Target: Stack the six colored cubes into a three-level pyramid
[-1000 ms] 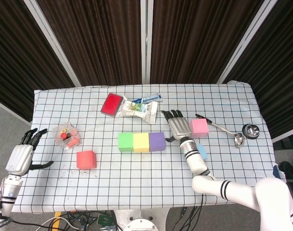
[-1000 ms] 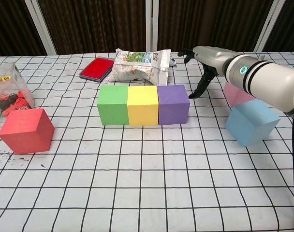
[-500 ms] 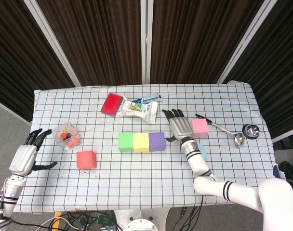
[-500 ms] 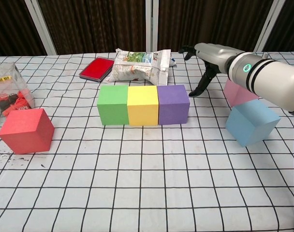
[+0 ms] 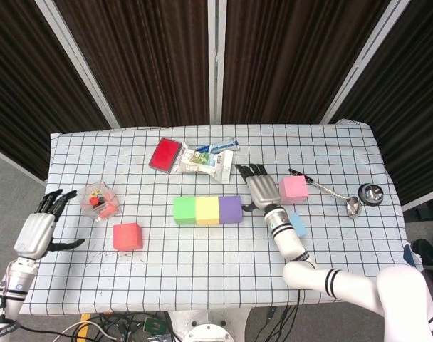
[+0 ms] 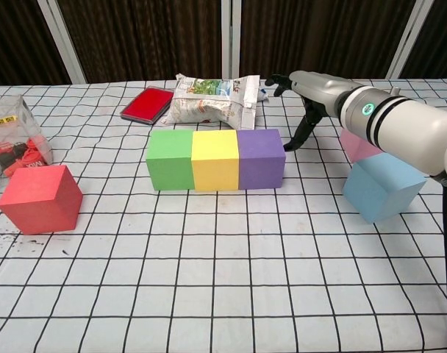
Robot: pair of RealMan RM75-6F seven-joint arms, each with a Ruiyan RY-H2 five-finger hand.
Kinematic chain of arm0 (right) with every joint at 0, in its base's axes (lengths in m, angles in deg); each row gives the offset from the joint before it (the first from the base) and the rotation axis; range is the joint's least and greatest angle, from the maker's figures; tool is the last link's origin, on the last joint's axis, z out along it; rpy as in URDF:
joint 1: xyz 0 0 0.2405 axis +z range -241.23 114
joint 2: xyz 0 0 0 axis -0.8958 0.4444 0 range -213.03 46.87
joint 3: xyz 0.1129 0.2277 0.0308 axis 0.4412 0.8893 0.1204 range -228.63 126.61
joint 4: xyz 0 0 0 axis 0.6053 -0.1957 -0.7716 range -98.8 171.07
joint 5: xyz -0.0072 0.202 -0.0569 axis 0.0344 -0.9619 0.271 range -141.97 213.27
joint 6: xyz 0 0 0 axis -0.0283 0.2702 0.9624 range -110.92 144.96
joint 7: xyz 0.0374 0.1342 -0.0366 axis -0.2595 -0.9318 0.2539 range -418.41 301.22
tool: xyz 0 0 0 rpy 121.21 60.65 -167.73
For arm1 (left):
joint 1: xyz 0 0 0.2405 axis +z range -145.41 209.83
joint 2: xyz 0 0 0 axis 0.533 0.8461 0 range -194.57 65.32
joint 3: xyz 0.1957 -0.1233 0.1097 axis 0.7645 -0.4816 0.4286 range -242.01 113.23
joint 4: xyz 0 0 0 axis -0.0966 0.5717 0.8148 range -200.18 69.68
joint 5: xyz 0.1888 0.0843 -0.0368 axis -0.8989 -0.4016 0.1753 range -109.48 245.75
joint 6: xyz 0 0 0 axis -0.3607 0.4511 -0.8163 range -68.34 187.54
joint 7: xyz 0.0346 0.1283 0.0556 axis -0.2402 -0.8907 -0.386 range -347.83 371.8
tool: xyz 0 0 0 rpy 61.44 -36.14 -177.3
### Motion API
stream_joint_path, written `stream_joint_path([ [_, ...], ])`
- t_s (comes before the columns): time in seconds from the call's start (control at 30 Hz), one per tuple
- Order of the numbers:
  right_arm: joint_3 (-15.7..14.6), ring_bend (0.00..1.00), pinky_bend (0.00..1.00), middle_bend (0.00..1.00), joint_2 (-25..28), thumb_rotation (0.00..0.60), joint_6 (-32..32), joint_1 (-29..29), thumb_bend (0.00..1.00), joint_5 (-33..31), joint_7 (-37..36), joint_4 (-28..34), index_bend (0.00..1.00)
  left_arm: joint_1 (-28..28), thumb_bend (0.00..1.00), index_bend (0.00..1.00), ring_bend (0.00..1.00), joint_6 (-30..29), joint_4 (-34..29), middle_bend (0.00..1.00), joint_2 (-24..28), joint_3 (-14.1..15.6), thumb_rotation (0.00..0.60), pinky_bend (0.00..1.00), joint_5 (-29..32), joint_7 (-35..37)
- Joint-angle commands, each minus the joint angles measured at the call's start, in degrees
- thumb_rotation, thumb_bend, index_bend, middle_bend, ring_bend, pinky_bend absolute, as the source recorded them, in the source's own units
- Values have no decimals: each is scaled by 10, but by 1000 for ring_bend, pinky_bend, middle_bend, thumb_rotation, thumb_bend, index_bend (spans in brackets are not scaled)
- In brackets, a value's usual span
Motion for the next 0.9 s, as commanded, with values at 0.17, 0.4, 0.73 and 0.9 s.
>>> stream_joint_path([
  [0.17,0,0,0,101,5,600,3,-5,63,1,2,5,0,0,0,81,0,1,0,143,0,2,600,0,-1,0],
  [0.4,15,0,0,98,57,600,30,-26,64,9,-13,71,0,-5,0,81,0,7,-18,144,5,3,600,0,-5,2],
  [0.73,65,0,0,101,191,600,148,-97,66,75,-73,262,0,-46,0,82,0,44,-91,169,3,-8,600,2,-19,-19],
  [0.9,65,0,0,113,238,600,206,-148,61,129,-121,322,0,-81,0,82,0,66,-131,186,-33,-33,600,4,-12,-55],
])
